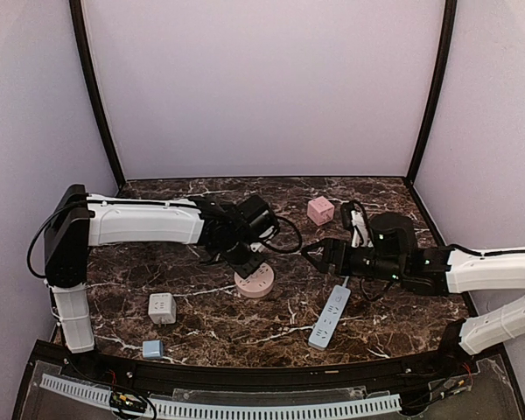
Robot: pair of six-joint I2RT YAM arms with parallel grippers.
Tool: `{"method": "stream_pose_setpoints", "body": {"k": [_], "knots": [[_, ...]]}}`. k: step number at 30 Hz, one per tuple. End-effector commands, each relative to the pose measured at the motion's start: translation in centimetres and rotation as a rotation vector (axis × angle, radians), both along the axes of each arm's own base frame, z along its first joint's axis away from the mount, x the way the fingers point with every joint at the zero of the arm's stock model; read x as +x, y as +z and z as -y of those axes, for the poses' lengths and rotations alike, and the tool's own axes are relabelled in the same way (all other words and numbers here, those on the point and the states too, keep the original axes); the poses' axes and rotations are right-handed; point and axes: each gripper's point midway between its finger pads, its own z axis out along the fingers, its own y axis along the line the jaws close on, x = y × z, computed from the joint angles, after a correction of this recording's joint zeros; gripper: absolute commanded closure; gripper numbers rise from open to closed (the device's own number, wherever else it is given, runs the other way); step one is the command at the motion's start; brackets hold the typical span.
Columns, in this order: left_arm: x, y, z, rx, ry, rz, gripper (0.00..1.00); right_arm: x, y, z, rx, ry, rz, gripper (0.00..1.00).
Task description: Insert the plug
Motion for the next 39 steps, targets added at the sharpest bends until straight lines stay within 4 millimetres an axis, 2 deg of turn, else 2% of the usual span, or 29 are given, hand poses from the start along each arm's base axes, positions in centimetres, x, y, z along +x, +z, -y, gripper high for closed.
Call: {"method": "stream_pose_setpoints", "body": {"k": [1, 10, 16, 18, 21, 23, 25, 28, 30, 34, 39], "knots": [[0.0, -0.6, -0.5, 0.041, -0.006, 0.016, 0.58, -0.2, 0.8, -0.9, 0.019, 0.026, 0.022, 0.08], [-0.5, -1.6, -0.3, 0.054, -0.026, -0.019, 0.57, -0.1, 0.7, -1.1, 0.015, 0.032, 0.018, 0.08], [-0.4, -2.2, -0.7, 0.084, -0.034, -0.017, 0.62, -0.2, 0.6, -1.1, 0.012, 0.036, 0.015, 0.08], [-0.5, -2.4, -0.8, 0.092, -0.043, -0.02, 0.66, -0.1, 0.6, -1.1, 0.013, 0.035, 0.015, 0.08], [-0.4, -2.5, -1.0, 0.114, -0.043, -0.019, 0.83, -0.1, 0.5, -1.2, 0.011, 0.036, 0.014, 0.08], [-0.5, -2.3, -1.1, 0.125, -0.039, -0.029, 0.91, -0.1, 0.5, -1.3, 0.01, 0.038, 0.014, 0.08], [-0.5, -1.6, -1.2, 0.139, -0.022, -0.039, 0.95, -0.2, 0.5, -1.3, 0.009, 0.041, 0.013, 0.08], [-0.5, -0.1, -0.7, 0.127, -0.008, -0.056, 0.95, -0.2, 0.5, -1.3, 0.009, 0.041, 0.013, 0.08], [-0.8, 0.1, -0.8, 0.14, 0.0, -0.089, 0.95, -0.2, 0.6, -1.3, 0.011, 0.042, 0.014, 0.08], [-1.8, -0.6, -1.7, 0.203, 0.051, -0.176, 0.95, -0.3, 0.6, -1.2, 0.011, 0.042, 0.015, 0.08], [-3.5, -0.1, -1.4, 0.163, 0.089, -0.273, 0.94, -0.3, 0.7, -1.2, 0.012, 0.043, 0.015, 0.08]]}}
